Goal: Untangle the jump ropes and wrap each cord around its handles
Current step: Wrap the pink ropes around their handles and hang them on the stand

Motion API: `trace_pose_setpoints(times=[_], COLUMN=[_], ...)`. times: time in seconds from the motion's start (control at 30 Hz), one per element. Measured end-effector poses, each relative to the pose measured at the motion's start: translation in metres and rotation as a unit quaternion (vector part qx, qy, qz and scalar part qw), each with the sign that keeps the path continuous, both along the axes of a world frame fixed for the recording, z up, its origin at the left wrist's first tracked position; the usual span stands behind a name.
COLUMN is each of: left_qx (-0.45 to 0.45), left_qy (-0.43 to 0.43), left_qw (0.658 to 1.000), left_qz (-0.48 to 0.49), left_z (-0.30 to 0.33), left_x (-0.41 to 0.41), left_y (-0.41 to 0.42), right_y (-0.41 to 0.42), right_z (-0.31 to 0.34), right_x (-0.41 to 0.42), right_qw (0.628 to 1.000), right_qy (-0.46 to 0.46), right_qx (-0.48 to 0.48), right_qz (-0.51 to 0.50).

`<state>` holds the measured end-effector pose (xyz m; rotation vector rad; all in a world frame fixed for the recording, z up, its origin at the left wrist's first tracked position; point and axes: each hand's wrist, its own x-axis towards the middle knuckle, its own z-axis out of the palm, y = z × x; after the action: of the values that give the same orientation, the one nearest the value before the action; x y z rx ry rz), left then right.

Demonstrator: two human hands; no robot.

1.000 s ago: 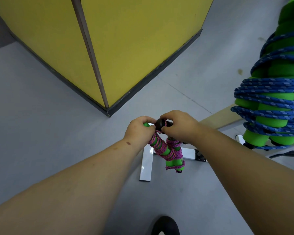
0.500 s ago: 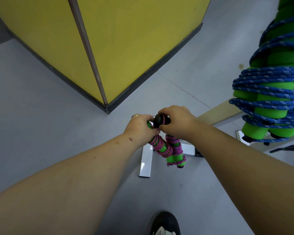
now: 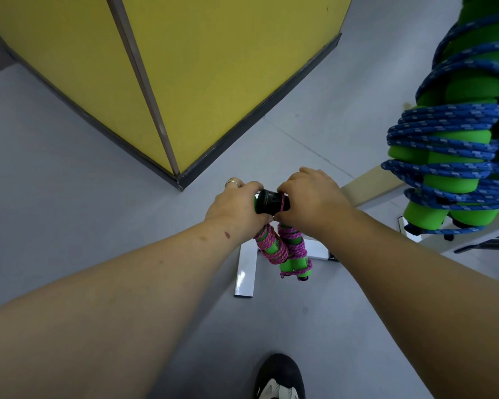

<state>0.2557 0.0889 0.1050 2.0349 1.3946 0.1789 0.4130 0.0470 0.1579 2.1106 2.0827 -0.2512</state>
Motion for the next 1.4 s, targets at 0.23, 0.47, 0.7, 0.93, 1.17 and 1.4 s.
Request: trace_pose_setpoints(times=[0.23, 0.47, 0.7, 0.93, 1.17, 1.4], left_qx=[0.105, 0.078, 0.088, 0.080, -0.060, -0.173], left_qy=[0.073, 0.038, 0.042, 0.049, -0.082, -0.163], left_qw=[0.990, 0.995, 0.995, 0.995, 0.993, 0.965], left_qz=[-0.056, -0.050, -0.007, 0.021, 0.055, 0.107], left_z=[0.011, 0.005, 0.003, 0.001, -0.014, -0.019], left_x=[0.007, 0.009, 0.017, 0.023, 0.026, 0.027], left_y=[-0.008, -0.008, -0.018, -0.021, -0.006, -0.008], right_y=[-0.004, -0.008, -0.011, -0.009, -0.011, -0.013], right_z=[0.002, -0.001, 0.002, 0.000, 0.001, 0.008], right_x=[0.000, 0.001, -0.002, -0.003, -0.003, -0.004], right_qw=[0.999, 0.998, 0.991, 0.989, 0.991, 0.990], right_qy=[-0.029, 0.031, 0.064, 0.052, 0.010, -0.041], right_qx=[-0.015, -0.018, -0.035, -0.044, -0.054, -0.082], right_qz=[-0.013, -0.059, -0.111, -0.133, -0.124, -0.107])
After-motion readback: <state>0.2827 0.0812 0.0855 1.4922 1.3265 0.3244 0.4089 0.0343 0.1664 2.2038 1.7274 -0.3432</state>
